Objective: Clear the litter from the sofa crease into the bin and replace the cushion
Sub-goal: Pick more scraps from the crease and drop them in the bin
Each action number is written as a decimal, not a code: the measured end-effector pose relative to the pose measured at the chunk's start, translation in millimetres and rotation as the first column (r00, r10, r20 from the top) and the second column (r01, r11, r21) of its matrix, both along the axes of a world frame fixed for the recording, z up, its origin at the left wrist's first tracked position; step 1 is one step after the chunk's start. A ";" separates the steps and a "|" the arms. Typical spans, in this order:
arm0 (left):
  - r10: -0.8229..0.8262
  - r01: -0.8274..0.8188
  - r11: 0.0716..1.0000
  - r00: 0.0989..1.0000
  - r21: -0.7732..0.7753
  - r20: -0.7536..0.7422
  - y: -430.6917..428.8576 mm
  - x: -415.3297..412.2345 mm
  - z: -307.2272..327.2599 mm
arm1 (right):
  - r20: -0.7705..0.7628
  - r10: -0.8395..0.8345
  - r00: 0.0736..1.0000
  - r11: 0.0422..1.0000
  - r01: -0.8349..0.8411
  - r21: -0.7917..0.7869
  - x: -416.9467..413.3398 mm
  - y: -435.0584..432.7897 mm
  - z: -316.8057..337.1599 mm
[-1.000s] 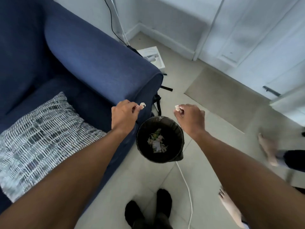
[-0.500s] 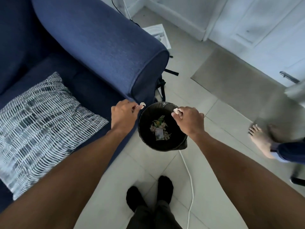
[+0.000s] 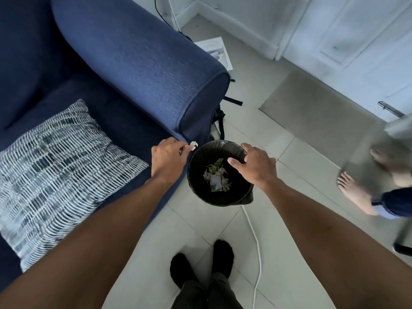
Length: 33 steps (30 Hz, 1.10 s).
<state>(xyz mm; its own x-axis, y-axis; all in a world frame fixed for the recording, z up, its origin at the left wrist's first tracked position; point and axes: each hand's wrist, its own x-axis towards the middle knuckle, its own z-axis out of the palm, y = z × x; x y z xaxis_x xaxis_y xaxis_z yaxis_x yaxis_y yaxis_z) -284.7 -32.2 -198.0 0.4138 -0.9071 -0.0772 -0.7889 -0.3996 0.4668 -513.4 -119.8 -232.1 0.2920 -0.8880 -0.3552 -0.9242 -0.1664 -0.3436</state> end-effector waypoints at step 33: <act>0.006 -0.007 1.000 0.997 0.019 0.077 6.6 23.5 15.6 | -0.011 0.062 0.998 0.991 -0.063 -0.118 20.0 -15.3 37.2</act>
<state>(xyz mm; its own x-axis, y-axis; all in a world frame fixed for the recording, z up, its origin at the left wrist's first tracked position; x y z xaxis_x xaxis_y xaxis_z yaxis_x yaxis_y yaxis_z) -261.2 -25.6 -182.4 0.4251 -0.9030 -0.0622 -0.8194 -0.4131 0.3973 -493.4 -135.0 -194.9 0.3464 -0.9039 -0.2511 -0.9130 -0.2634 -0.3116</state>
